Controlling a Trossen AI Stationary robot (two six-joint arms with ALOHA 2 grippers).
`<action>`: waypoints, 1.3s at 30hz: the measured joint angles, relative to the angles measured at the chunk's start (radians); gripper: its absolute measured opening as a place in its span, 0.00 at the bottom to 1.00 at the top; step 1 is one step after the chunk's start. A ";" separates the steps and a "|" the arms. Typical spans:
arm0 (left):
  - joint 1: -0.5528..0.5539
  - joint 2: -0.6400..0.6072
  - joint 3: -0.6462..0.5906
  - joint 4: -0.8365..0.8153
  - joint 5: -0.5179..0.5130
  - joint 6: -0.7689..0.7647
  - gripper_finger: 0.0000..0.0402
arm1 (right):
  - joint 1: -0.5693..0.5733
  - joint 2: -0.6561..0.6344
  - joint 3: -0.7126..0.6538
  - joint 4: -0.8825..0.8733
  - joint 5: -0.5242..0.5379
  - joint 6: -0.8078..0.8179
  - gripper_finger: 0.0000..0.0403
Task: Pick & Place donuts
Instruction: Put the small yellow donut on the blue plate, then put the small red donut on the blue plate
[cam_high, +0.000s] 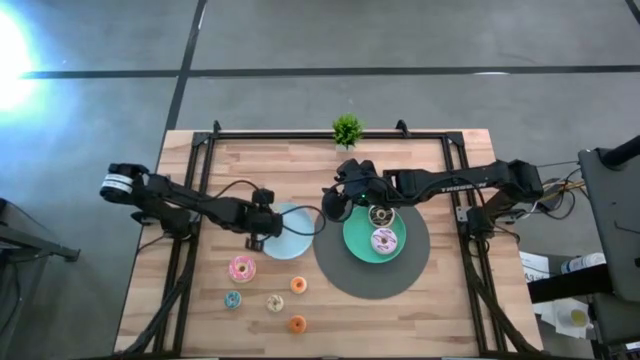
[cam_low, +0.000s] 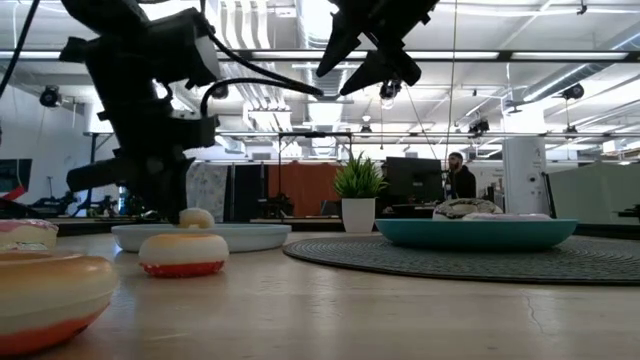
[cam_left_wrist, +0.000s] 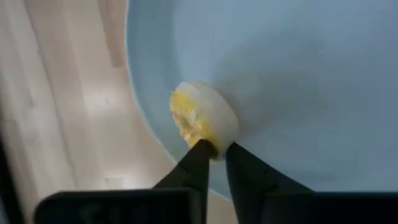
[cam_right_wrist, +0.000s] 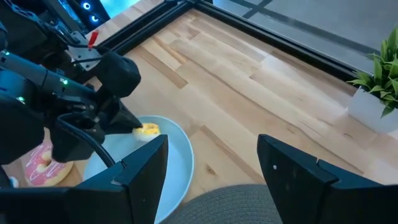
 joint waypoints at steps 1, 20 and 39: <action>0.000 -0.005 0.002 0.002 0.012 -0.010 0.12 | 0.000 0.000 0.000 0.000 0.000 -0.001 0.59; -0.055 -0.322 0.071 -0.230 0.230 -0.252 0.33 | 0.012 0.108 -0.004 0.007 -0.501 0.028 0.58; -0.296 -0.552 0.066 -0.330 0.013 -0.666 0.33 | 0.166 0.433 0.248 0.004 -0.544 -0.387 0.54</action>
